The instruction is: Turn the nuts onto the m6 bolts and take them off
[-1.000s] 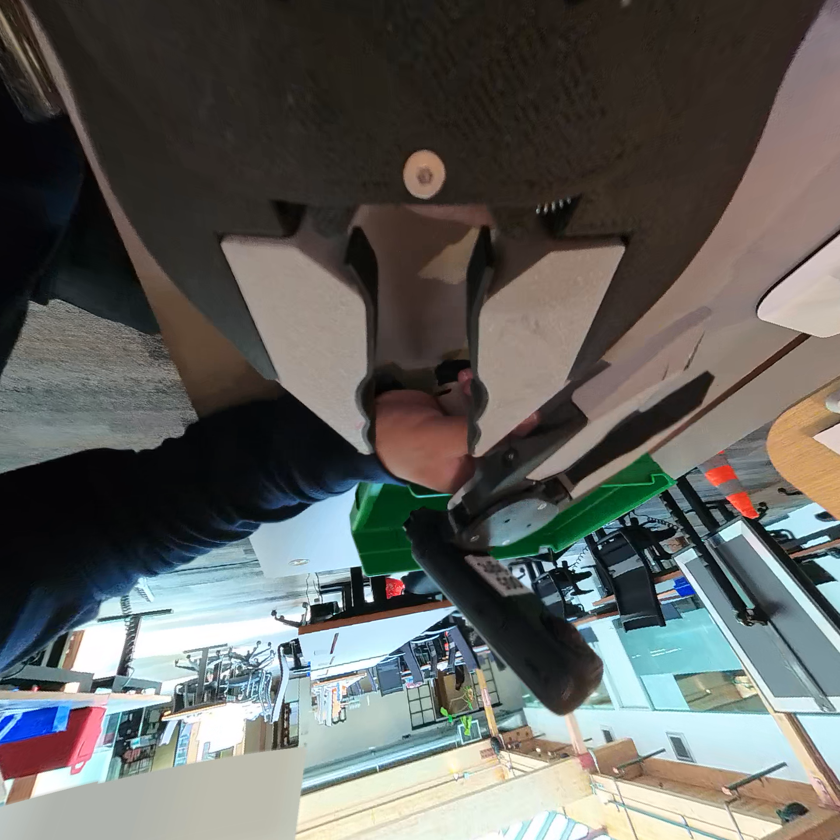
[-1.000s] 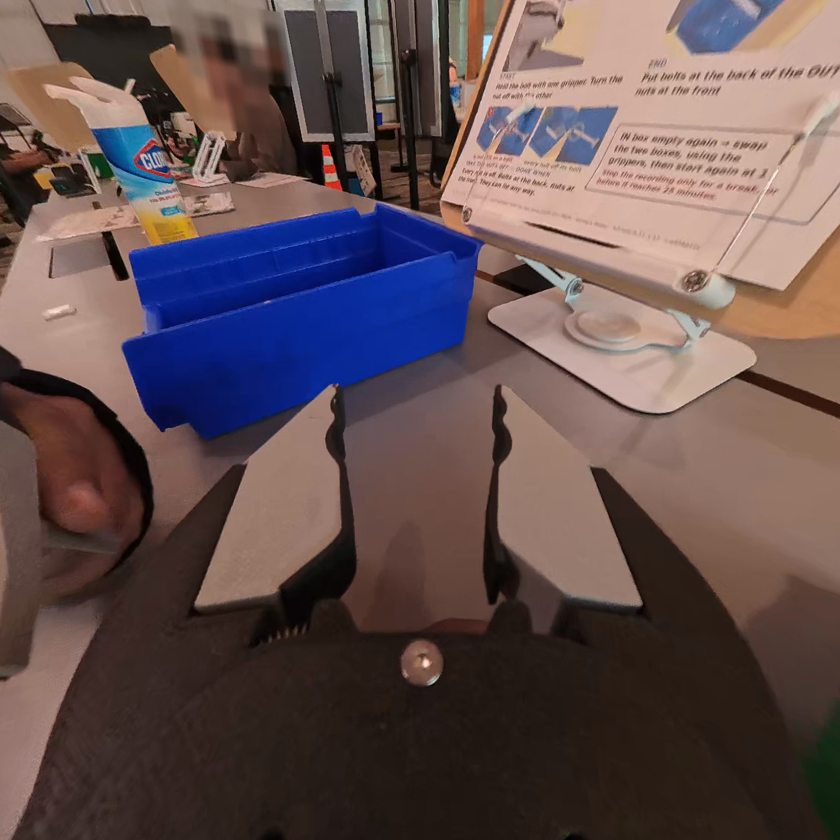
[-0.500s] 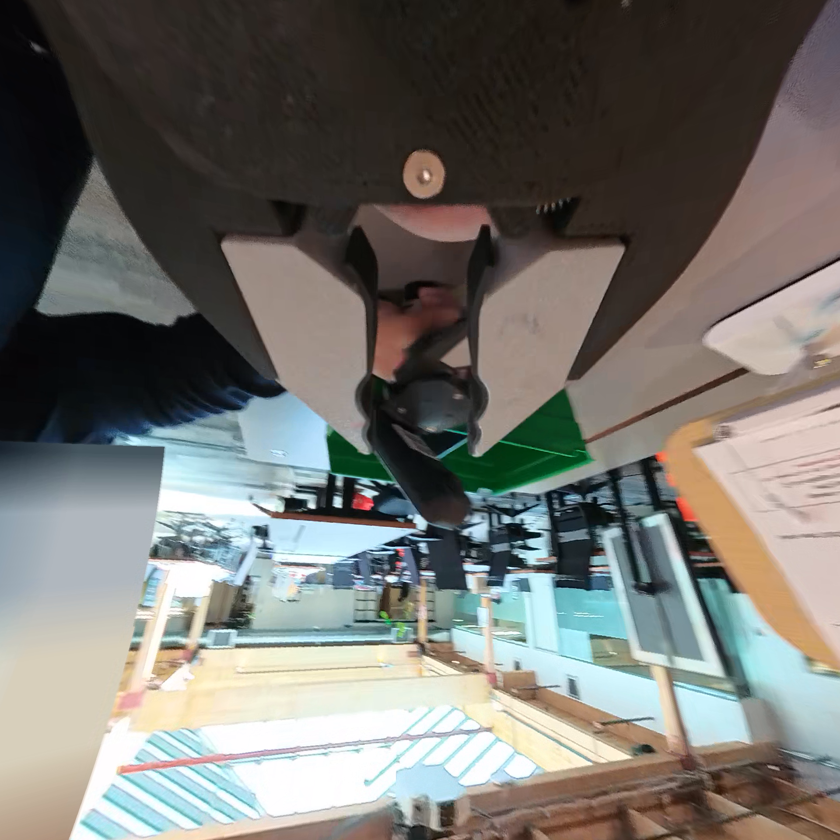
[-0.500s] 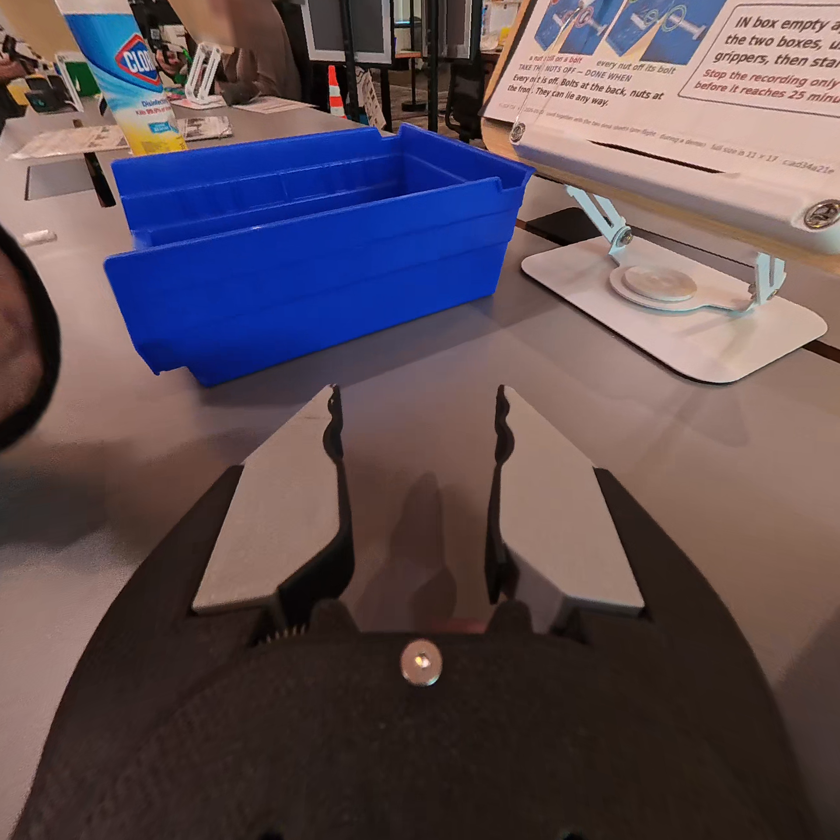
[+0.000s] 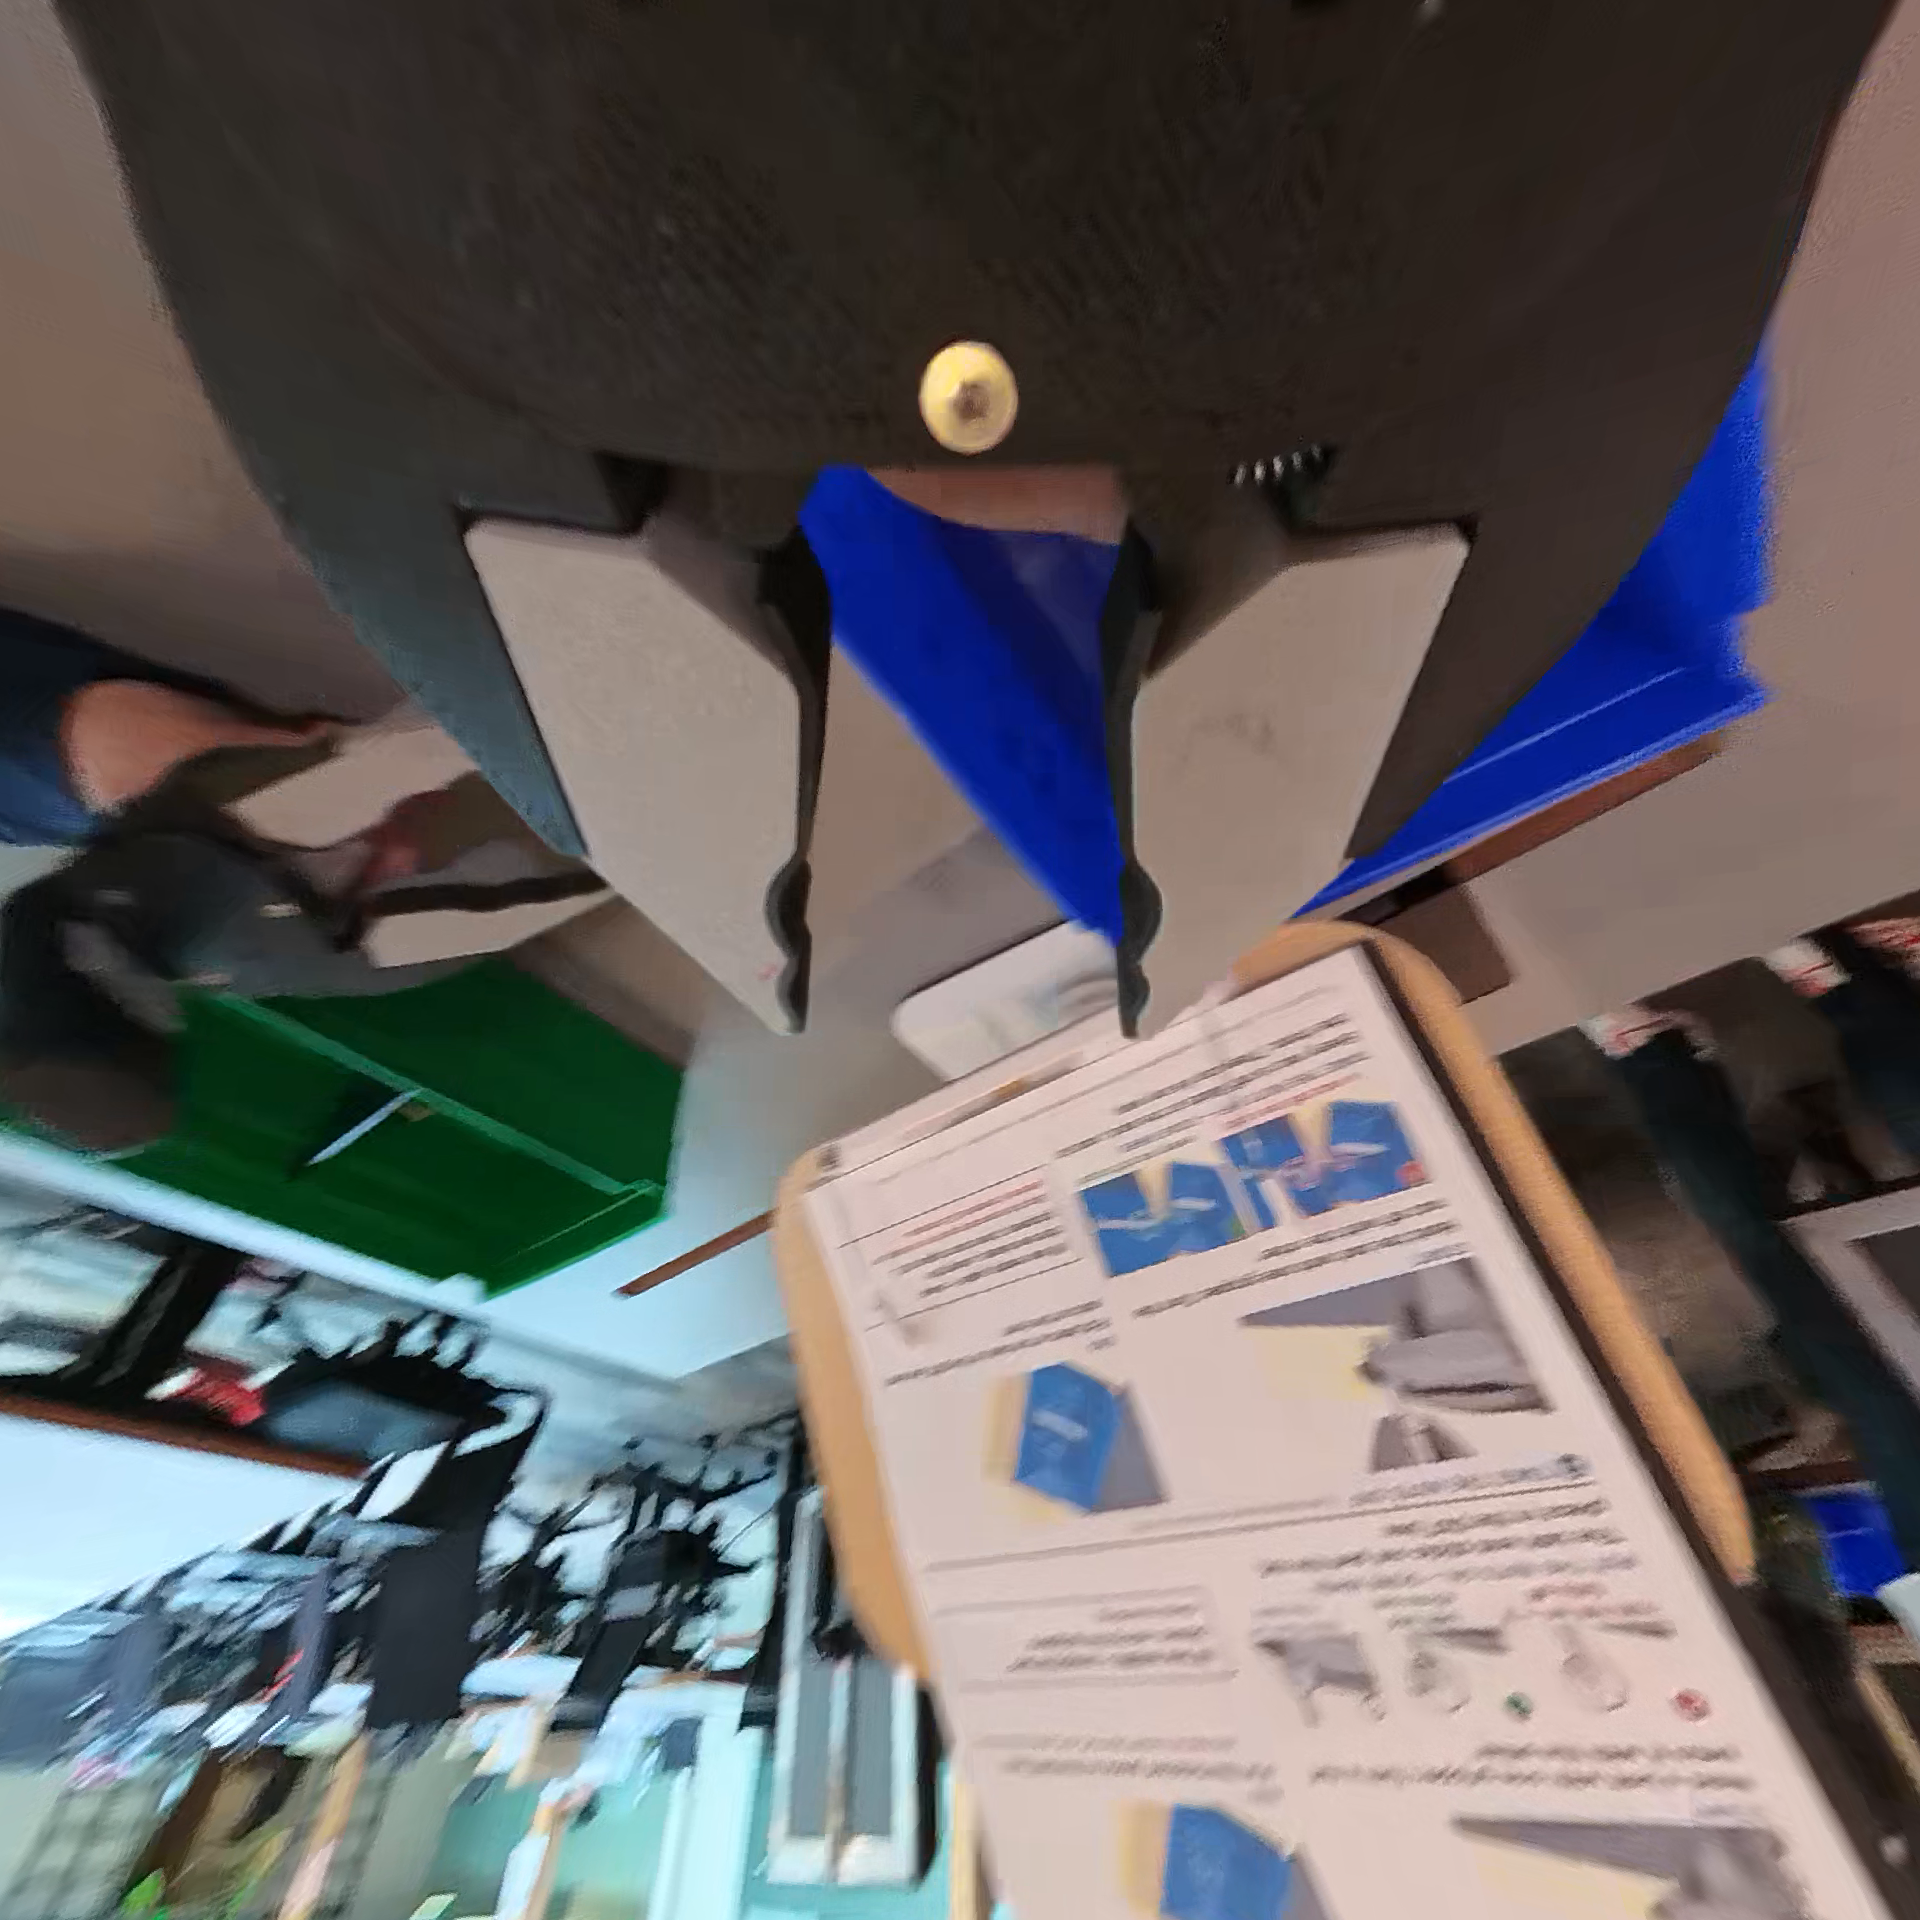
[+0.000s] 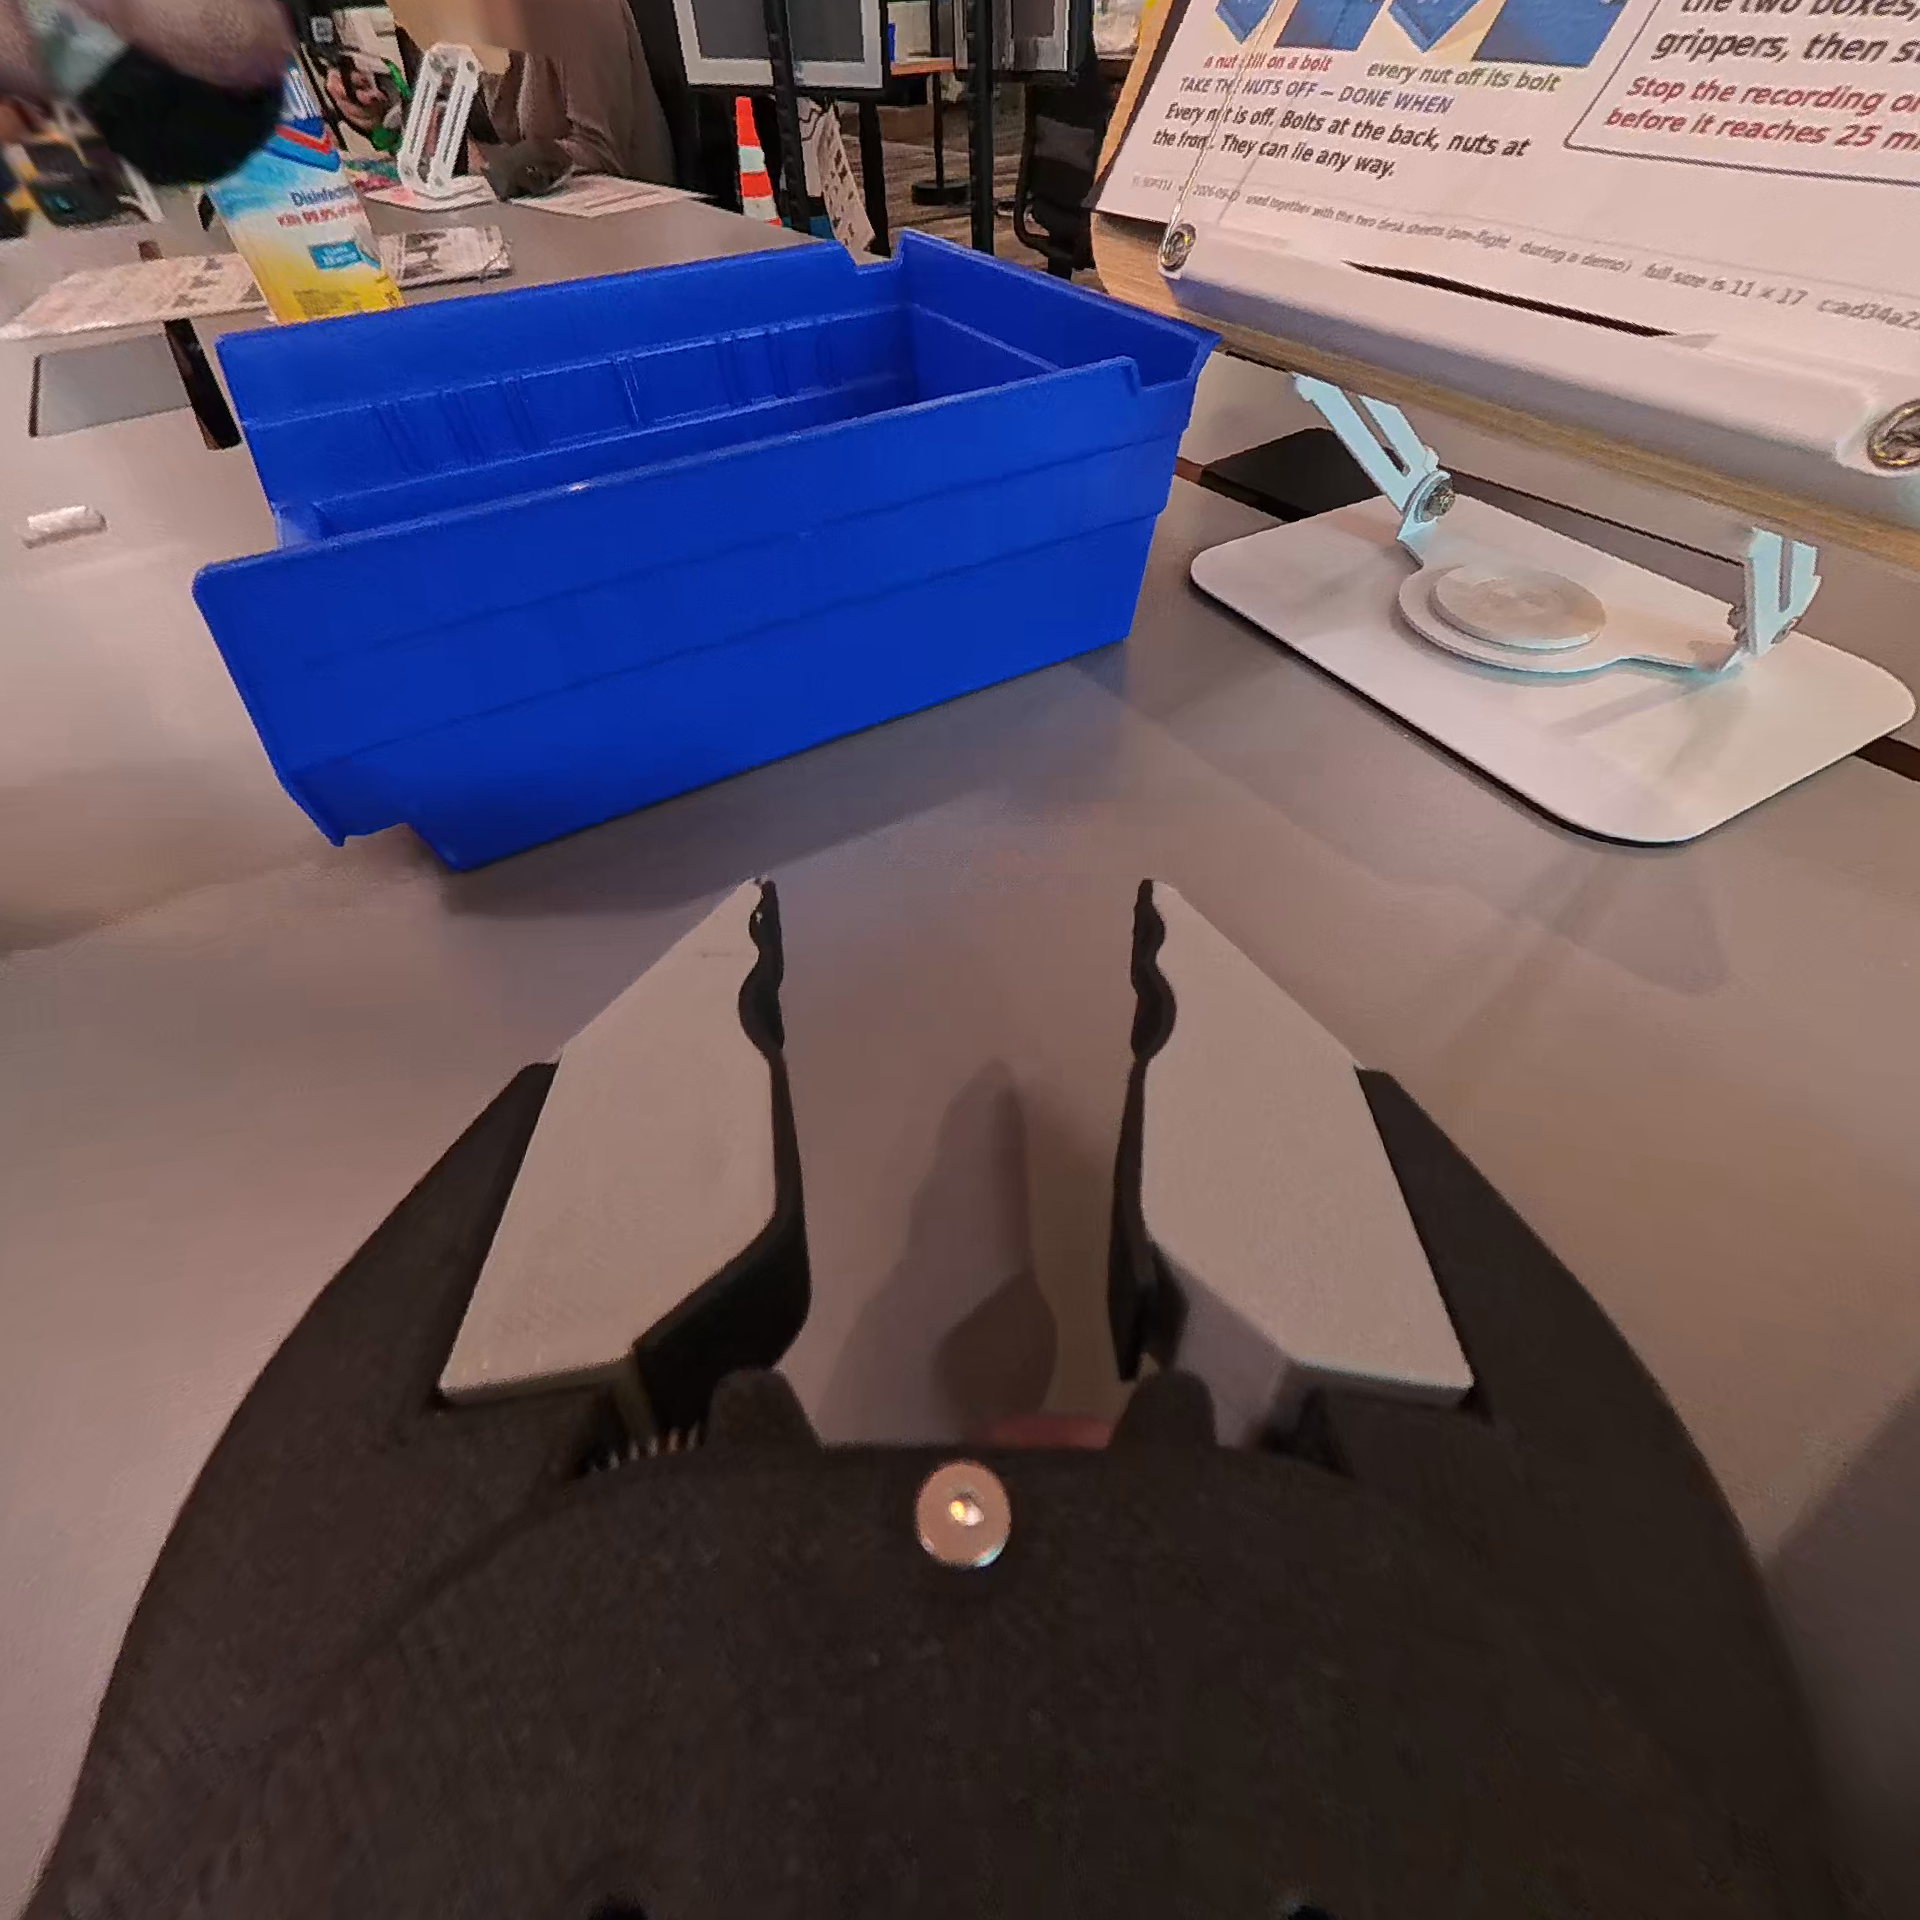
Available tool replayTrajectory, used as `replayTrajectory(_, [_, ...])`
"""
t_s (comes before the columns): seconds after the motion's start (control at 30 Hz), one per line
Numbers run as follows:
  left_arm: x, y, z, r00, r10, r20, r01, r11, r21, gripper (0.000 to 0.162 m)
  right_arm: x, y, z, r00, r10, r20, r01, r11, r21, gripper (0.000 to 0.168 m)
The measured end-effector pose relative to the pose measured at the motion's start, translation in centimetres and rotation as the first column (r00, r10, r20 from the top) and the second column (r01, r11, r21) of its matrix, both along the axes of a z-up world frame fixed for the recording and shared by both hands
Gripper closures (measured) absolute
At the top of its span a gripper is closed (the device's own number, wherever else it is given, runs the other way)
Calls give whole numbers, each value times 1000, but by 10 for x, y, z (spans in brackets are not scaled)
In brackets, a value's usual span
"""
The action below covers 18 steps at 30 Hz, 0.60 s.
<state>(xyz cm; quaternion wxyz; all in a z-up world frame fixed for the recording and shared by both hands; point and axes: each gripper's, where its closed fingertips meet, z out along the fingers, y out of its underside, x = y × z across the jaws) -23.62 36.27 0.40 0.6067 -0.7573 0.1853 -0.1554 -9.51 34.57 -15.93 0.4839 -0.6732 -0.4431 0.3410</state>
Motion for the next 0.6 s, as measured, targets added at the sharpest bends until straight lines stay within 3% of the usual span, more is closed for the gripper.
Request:
replayTrajectory(0.1, [-33,28,-24,993,62,-100,-70,994,-81,104,-1,-1,-1,1000,0,11,0,1000,11,103])
replayTrajectory(0.27, [-65,56,-61,991,81,-108,-102,974,-201,106,0,0,-1,1000,1,2,-1,1000,-7,103])
replayTrajectory(0.37, [-88,72,-86,971,116,-208,-169,951,-259,105,-1,1,-2,1000,5,3,-5,1000,-23,104])
replayTrajectory(0.6, [-90,86,-145,916,-121,-382,-87,871,-483,110,-2,0,-4,1000,12,13,-12,1000,-24,105])
